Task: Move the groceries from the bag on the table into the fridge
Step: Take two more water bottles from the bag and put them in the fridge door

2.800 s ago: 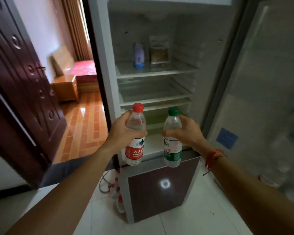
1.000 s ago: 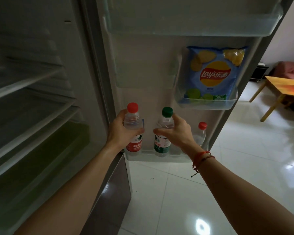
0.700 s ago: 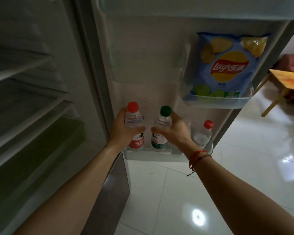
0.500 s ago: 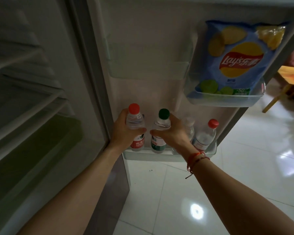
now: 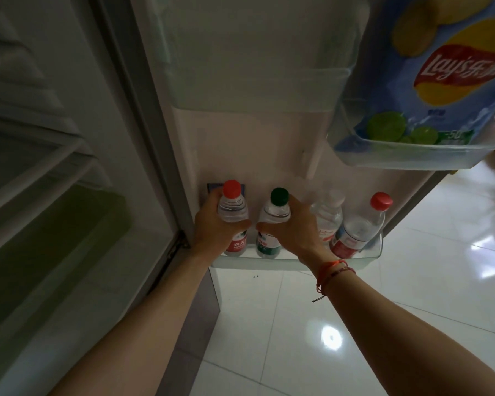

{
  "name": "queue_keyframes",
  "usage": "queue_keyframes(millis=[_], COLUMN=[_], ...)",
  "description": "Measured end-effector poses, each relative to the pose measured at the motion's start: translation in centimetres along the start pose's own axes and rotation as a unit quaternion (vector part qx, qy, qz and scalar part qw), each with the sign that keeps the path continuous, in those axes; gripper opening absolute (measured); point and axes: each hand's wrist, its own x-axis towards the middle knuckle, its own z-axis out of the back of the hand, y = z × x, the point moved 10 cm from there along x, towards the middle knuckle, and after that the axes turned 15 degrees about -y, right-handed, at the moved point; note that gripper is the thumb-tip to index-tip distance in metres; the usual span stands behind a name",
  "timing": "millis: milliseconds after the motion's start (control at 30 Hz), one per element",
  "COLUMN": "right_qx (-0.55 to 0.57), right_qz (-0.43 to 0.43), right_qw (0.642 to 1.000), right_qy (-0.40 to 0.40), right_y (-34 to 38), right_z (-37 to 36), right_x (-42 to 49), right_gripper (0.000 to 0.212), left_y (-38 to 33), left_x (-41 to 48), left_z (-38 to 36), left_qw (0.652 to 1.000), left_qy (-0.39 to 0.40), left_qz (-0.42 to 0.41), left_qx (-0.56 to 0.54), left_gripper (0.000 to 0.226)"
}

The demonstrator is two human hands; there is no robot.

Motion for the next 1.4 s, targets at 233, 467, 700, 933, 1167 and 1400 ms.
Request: queue_keyframes(millis=[233, 467, 700, 933, 1167, 1400], right_qx=[0.003, -0.036, -0.020, 0.023, -0.029, -0.126], right_qz=[0.012, 0.035, 0.013, -0.041, 0.024, 0.120], right_qw=[1.000, 0.998, 0.999, 0.997, 0.998, 0.984], right_qy=[0.006, 0.022, 0.043, 0.059, 0.050, 0.031], right_y=[-0.1, -0.3, -0.7, -0.6, 2.3, 6.0], right_z=[-0.6, -0.9, -0.1, 1.3, 5.7, 9.9], right_x=[0.7, 0.6, -0.2, -1.4, -4.4, -7.5], right_gripper=[0.058, 0.067, 0.082, 0.088, 0.084, 0.082], left_y=[1.5, 1.7, 1.2, -1.4, -5.3, -11.8], left_x=[0.3, 0.3, -0.1, -1.6, -5.0, -9.6], left_z=[-0.6, -0.6, 0.0, 1.6, 3.9, 7.4], left_qw=[1.000, 1.000, 1.000, 0.999, 0.985, 0.927], left_qy=[0.006, 0.008, 0.005, 0.005, 0.000, -0.039], left_qz=[0.007, 0.000, -0.015, -0.039, -0.122, -0.276], left_qx=[-0.019, -0.010, 0.007, 0.021, 0.120, 0.251], left_gripper=[0.069, 0.070, 0.072, 0.065, 0.061, 0.057])
